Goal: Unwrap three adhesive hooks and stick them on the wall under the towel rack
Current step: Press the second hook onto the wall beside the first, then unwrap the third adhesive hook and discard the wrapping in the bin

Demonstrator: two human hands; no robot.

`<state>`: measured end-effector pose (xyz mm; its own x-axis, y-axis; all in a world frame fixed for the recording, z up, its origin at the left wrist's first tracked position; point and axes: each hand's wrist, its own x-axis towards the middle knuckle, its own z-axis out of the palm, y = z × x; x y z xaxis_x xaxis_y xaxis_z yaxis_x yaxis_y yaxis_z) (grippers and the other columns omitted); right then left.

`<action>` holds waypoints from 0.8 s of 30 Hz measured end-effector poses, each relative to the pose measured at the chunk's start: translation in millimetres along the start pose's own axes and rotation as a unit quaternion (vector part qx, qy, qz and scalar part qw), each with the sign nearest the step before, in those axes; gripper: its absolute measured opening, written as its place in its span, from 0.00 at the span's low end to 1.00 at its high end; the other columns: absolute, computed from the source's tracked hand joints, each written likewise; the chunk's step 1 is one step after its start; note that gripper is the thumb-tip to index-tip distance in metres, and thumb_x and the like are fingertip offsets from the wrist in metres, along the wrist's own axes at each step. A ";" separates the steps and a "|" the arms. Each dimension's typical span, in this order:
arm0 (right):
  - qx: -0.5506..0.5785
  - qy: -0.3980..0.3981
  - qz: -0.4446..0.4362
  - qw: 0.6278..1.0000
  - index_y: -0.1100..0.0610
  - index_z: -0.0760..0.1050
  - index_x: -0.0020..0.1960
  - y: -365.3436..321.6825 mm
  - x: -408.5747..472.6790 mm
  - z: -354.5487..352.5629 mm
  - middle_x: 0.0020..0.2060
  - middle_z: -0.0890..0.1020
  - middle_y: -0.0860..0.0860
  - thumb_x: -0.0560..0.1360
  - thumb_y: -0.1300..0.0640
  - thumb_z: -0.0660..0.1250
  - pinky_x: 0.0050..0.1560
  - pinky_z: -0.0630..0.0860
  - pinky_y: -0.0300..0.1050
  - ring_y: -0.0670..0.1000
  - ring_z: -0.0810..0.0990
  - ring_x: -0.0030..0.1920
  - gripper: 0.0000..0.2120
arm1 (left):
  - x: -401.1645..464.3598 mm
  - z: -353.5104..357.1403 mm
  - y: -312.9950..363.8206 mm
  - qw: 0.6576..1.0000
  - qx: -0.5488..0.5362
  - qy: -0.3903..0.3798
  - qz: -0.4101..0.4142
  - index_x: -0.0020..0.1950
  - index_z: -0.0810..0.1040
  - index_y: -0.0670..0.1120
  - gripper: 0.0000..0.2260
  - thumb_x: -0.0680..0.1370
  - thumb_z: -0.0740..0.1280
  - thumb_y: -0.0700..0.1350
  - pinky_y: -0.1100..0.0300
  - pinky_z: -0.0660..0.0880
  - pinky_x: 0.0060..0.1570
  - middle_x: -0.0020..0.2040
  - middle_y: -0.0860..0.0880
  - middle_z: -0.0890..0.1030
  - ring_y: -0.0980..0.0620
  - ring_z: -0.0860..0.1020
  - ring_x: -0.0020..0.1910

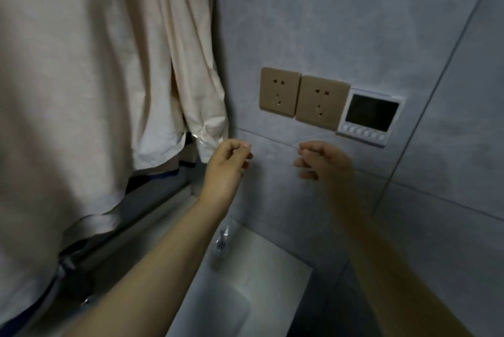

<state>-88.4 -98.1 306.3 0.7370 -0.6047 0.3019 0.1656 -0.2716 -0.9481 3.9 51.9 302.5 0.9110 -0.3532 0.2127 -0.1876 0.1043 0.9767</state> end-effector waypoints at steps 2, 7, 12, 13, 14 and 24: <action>0.016 -0.026 0.041 0.999 0.65 0.76 0.54 26.5 -5.0 19.2 0.44 0.79 0.57 0.77 0.64 0.61 0.39 0.79 0.40 0.51 0.80 0.41 0.08 | 0.2 -16.1 -31.7 0.999 0.017 0.017 -0.040 0.44 0.75 0.48 0.05 0.79 0.63 0.44 0.62 0.70 0.37 0.41 0.50 0.79 0.53 0.76 0.39; 0.033 -0.063 0.159 0.985 0.54 0.78 0.45 102.5 -32.4 65.3 0.42 0.81 0.54 0.76 0.59 0.65 0.40 0.77 0.41 0.52 0.81 0.43 0.04 | -14.1 -55.2 -113.5 0.987 0.081 0.034 -0.137 0.45 0.75 0.45 0.05 0.78 0.63 0.44 0.62 0.70 0.37 0.43 0.46 0.80 0.50 0.77 0.39; 0.064 -0.065 0.275 0.957 0.55 0.79 0.42 174.0 -52.9 103.6 0.43 0.82 0.53 0.74 0.62 0.66 0.38 0.77 0.43 0.51 0.82 0.41 0.05 | -21.4 -77.1 -181.5 0.966 0.115 0.057 -0.223 0.44 0.76 0.43 0.04 0.78 0.63 0.41 0.58 0.71 0.42 0.43 0.44 0.80 0.48 0.77 0.40; 0.071 -0.057 0.293 0.952 0.54 0.79 0.41 185.8 -55.0 109.6 0.42 0.82 0.53 0.73 0.62 0.66 0.39 0.77 0.44 0.52 0.82 0.41 0.05 | -21.9 -77.6 -193.1 0.961 0.115 0.062 -0.243 0.44 0.76 0.42 0.04 0.77 0.63 0.40 0.56 0.71 0.44 0.43 0.44 0.80 0.47 0.77 0.41; 0.076 -0.053 0.310 0.946 0.54 0.79 0.40 197.8 -56.4 115.8 0.42 0.82 0.53 0.73 0.62 0.66 0.39 0.76 0.44 0.52 0.82 0.41 0.06 | -22.1 -78.0 -205.3 0.956 0.116 0.066 -0.261 0.45 0.76 0.42 0.04 0.77 0.63 0.40 0.56 0.71 0.46 0.43 0.44 0.80 0.46 0.76 0.43; -0.047 -0.031 0.342 0.938 0.59 0.81 0.46 297.1 -31.3 163.3 0.40 0.81 0.52 0.68 0.66 0.69 0.44 0.71 0.41 0.51 0.78 0.43 0.08 | 8.6 -82.8 -285.7 0.896 0.296 0.088 -0.319 0.56 0.78 0.34 0.14 0.75 0.66 0.40 0.51 0.71 0.57 0.57 0.32 0.77 0.36 0.75 0.58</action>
<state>44.8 -37.5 -1.2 0.6876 -0.6169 -0.3828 -0.4158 0.0976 -0.9042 95.7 96.1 22.9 0.9361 -0.0084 -0.3516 0.2775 -0.5965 0.7531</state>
